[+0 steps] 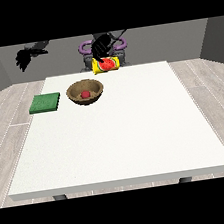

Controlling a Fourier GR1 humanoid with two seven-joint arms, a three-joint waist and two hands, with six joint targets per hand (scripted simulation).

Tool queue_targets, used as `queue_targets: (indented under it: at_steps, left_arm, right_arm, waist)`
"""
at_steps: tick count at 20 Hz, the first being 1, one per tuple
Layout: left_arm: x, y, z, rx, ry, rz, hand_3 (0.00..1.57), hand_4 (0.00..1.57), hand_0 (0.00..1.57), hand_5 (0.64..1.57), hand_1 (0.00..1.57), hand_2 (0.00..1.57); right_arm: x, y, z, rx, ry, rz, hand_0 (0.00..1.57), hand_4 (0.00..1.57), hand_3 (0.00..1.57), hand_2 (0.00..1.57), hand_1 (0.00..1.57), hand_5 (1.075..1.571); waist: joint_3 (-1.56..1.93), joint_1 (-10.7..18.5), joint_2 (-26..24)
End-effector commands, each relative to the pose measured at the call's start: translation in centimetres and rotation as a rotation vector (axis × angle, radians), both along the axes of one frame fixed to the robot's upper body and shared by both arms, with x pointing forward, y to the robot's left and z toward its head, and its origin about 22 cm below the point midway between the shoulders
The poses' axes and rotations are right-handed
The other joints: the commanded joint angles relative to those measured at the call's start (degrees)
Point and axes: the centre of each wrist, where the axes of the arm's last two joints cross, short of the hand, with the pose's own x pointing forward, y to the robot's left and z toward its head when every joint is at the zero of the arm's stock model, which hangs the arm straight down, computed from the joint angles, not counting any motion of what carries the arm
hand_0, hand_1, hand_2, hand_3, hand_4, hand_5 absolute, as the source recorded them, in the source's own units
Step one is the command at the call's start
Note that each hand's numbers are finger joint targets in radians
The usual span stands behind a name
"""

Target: Pick the cup and pour the ball into the bowl, then pick the bowl and place it on the pad

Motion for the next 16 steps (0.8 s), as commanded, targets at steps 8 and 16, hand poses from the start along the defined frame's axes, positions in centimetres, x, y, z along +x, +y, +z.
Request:
queue_targets:
  at_steps: [8,16]
  left_arm:
    - [-0.7,4.7,0.2,-1.347,0.108,0.295,0.0,0.89,0.56,1.502,0.56,0.0]
    - [-4.1,7.7,-1.2,-1.899,0.314,0.076,0.0,0.0,0.0,1.563,0.0,0.0]
  right_arm:
    - [-0.1,2.0,-1.2,0.046,0.001,-0.06,0.0,0.36,0.0,0.0,0.0,1.568]
    - [4.1,8.7,-0.1,0.044,-0.067,-0.085,0.0,0.25,0.0,0.0,0.0,1.571]
  waist:
    - [-1.2,6.0,4.84]
    - [-0.6,7.5,11.39]
